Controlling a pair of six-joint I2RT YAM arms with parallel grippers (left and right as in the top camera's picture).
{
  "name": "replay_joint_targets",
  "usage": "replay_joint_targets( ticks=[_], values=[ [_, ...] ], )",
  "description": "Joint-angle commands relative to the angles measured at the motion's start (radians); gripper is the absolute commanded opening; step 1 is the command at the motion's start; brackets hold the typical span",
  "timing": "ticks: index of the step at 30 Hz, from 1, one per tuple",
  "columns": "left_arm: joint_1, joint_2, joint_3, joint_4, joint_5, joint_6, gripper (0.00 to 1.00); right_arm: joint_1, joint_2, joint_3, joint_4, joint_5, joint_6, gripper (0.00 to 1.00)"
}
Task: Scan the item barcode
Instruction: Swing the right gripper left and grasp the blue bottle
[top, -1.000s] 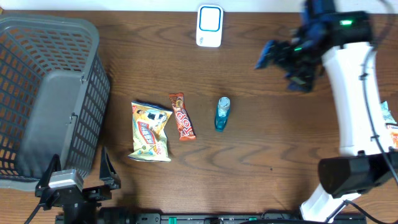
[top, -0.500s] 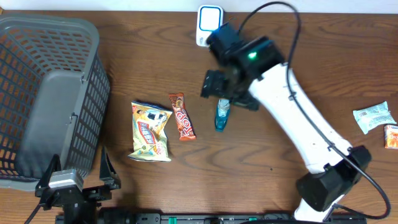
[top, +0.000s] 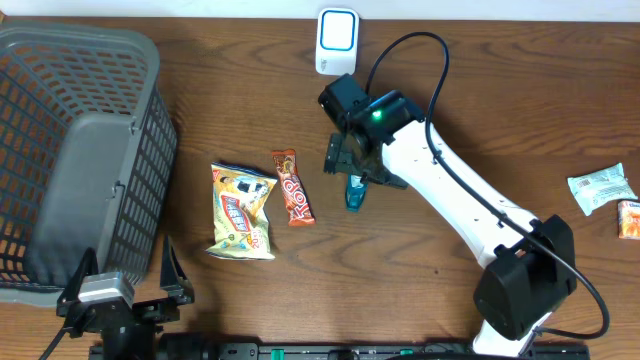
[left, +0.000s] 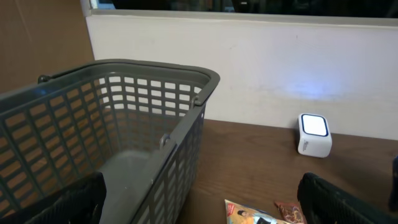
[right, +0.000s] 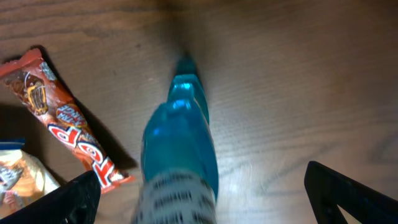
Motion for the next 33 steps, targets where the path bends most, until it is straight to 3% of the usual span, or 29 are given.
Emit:
replay_joint_targets(
  ticks=[1, 11, 17, 25, 30, 33],
  values=[
    [-0.004, -0.002, 0.002, 0.005, -0.013, -0.009, 0.98, 0.003, 0.003, -0.045, 0.041, 0.026, -0.036, 0.99],
    [-0.004, -0.002, 0.002, 0.005, -0.013, -0.009, 0.98, 0.004, 0.003, -0.157, 0.162, 0.021, -0.047, 0.63],
    [-0.004, -0.002, 0.002, 0.005, -0.013, -0.009, 0.98, 0.003, 0.003, -0.157, 0.161, 0.019, -0.224, 0.38],
    [-0.004, -0.002, 0.002, 0.005, -0.013, -0.009, 0.98, -0.005, 0.003, -0.117, 0.1, 0.017, -0.717, 0.36],
    [-0.004, -0.002, 0.002, 0.005, -0.013, -0.009, 0.98, -0.002, 0.003, -0.078, 0.04, 0.017, -0.881, 0.39],
    [-0.004, -0.002, 0.002, 0.005, -0.013, -0.009, 0.98, -0.001, 0.003, -0.072, 0.038, 0.017, -0.94, 0.47]
  ],
)
